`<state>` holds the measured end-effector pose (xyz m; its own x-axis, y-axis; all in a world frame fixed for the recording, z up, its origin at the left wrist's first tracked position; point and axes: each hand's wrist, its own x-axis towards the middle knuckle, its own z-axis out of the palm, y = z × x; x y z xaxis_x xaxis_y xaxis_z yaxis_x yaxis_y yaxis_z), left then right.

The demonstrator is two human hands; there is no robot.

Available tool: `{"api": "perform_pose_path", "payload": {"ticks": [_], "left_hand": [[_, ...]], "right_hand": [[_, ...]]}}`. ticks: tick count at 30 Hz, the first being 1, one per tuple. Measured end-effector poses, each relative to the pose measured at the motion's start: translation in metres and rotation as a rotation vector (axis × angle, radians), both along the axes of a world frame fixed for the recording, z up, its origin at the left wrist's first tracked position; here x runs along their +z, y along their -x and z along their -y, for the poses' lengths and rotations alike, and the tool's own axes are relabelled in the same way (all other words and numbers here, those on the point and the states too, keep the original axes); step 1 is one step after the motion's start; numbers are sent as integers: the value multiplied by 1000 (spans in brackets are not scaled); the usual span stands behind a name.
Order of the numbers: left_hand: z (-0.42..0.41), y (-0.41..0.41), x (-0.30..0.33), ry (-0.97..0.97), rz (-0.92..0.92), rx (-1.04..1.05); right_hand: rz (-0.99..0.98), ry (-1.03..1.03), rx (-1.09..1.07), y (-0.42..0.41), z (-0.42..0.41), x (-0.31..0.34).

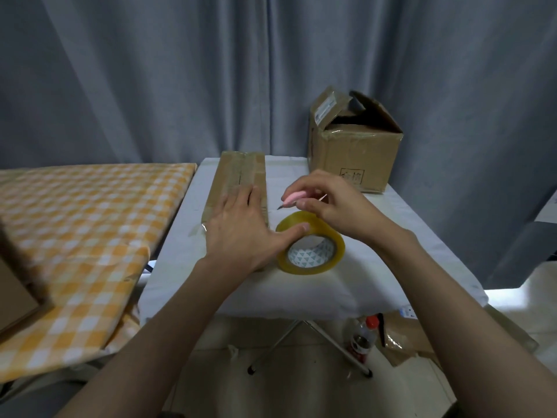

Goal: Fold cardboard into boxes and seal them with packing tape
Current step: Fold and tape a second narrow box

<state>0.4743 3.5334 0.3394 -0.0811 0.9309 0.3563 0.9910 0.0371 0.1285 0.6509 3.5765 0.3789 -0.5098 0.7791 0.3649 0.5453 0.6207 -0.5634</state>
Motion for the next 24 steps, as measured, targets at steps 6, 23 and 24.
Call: {"api": "perform_pose_path", "payload": {"ticks": [6,23,24], "left_hand": [[2,0,2,23,-1,-2],[-1,0,-2,-36,-8,-20],[-1,0,-3,-37,-11,-26]], "right_hand": [[-31,-68,4,4,-2,4],[19,73,28,18,-5,12],[34,76,27,19,-5,11]]}}
